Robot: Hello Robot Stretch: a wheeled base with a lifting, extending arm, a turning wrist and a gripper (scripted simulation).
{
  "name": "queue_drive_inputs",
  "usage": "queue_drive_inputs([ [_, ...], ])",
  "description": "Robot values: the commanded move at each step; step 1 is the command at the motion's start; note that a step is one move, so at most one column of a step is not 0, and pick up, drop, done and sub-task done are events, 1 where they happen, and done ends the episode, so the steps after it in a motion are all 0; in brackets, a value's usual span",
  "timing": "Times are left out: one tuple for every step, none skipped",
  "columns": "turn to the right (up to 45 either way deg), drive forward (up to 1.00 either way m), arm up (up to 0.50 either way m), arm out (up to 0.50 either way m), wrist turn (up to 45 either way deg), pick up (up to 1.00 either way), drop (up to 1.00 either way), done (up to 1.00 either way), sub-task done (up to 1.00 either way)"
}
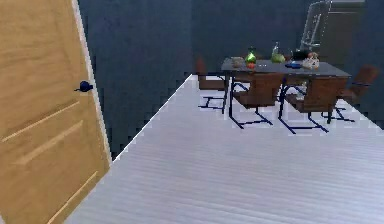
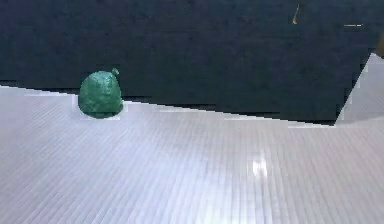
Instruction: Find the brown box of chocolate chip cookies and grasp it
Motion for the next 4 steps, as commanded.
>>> queue_drive_inputs([
  [0.0, 1.00, 0.00, 0.00, 0.0, 0.00, 0.00, 0.00, 0.00],
  [0.0, 1.00, 0.00, 0.00, 0.0, 0.00, 0.00, 0.00, 0.00],
  [0.0, 0.55, 0.00, 0.00, 0.0, 0.00, 0.00, 0.00, 0.00],
  [-39.0, 0.00, 0.00, 0.00, 0.0, 0.00, 0.00, 0.00, 0.00],
])
